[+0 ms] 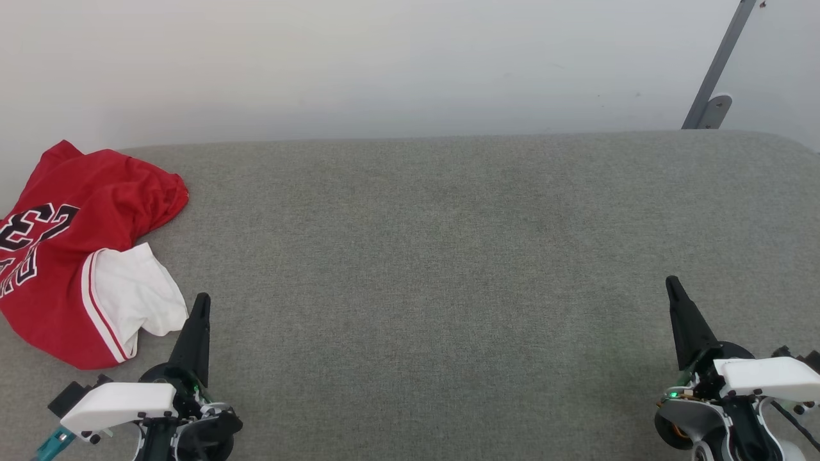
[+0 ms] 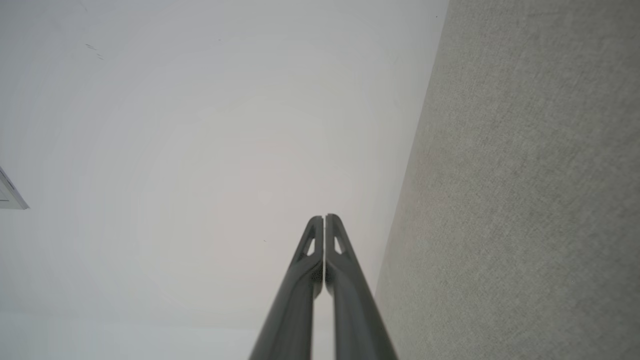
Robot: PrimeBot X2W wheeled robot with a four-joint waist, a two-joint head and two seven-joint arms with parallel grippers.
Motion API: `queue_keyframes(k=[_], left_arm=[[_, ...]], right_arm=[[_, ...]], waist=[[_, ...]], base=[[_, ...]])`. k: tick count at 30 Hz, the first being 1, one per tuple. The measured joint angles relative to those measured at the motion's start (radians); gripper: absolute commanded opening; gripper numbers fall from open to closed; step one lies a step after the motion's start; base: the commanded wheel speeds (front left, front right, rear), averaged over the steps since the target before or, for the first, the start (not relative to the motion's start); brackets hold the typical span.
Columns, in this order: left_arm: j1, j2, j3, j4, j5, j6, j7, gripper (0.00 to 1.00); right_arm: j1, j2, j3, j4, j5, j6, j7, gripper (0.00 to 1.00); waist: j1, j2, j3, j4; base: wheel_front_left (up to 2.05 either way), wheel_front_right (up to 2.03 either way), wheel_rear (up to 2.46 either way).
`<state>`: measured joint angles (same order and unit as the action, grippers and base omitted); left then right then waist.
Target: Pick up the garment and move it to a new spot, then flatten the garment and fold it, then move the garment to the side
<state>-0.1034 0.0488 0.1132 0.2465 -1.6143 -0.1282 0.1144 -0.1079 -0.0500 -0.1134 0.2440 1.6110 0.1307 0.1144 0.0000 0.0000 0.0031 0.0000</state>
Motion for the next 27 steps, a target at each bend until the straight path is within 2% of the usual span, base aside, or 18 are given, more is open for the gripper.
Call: queue_keyframes(k=[20, 21, 22, 23, 24, 27], left_arm=[[0.001, -0.001, 0.000, 0.002, 0.000, 0.000, 0.000, 0.00], [0.006, -0.002, 0.000, 0.008, 0.000, 0.001, 0.000, 1.00], [0.013, -0.006, -0.001, 0.017, 0.000, 0.001, 0.000, 1.00], [0.023, -0.010, -0.001, 0.027, 0.000, 0.002, 0.000, 0.00], [0.032, -0.013, -0.001, 0.037, 0.000, 0.003, 0.000, 1.00], [0.051, -0.017, -0.005, 0.044, 0.000, 0.005, -0.006, 1.00]], right_arm=[[0.001, 0.000, 0.000, 0.002, 0.000, 0.000, 0.000, 0.00], [0.004, 0.001, 0.000, 0.009, 0.000, 0.000, 0.000, 1.00], [0.012, 0.002, 0.001, 0.018, 0.000, 0.000, 0.000, 1.00], [0.023, 0.004, 0.002, 0.027, 0.000, 0.000, 0.000, 0.00], [0.034, 0.005, 0.003, 0.035, 0.000, 0.000, 0.000, 1.00], [0.053, 0.007, 0.010, 0.048, -0.001, -0.002, -0.006, 1.00]], waist=[[0.0000, 0.0000, 0.000, 0.000], [0.0000, 0.0000, 0.000, 0.000], [0.0000, 0.0000, 0.000, 0.000], [0.0000, 0.0000, 0.000, 0.000], [0.0000, 0.0000, 0.000, 0.000], [0.0000, 0.0000, 0.000, 0.000]], base=[[0.00, 0.00, 0.00], [0.00, 0.00, 0.00], [0.00, 0.00, 0.00], [0.00, 0.00, 0.00], [0.00, 0.00, 0.00], [0.00, 0.00, 0.00]])
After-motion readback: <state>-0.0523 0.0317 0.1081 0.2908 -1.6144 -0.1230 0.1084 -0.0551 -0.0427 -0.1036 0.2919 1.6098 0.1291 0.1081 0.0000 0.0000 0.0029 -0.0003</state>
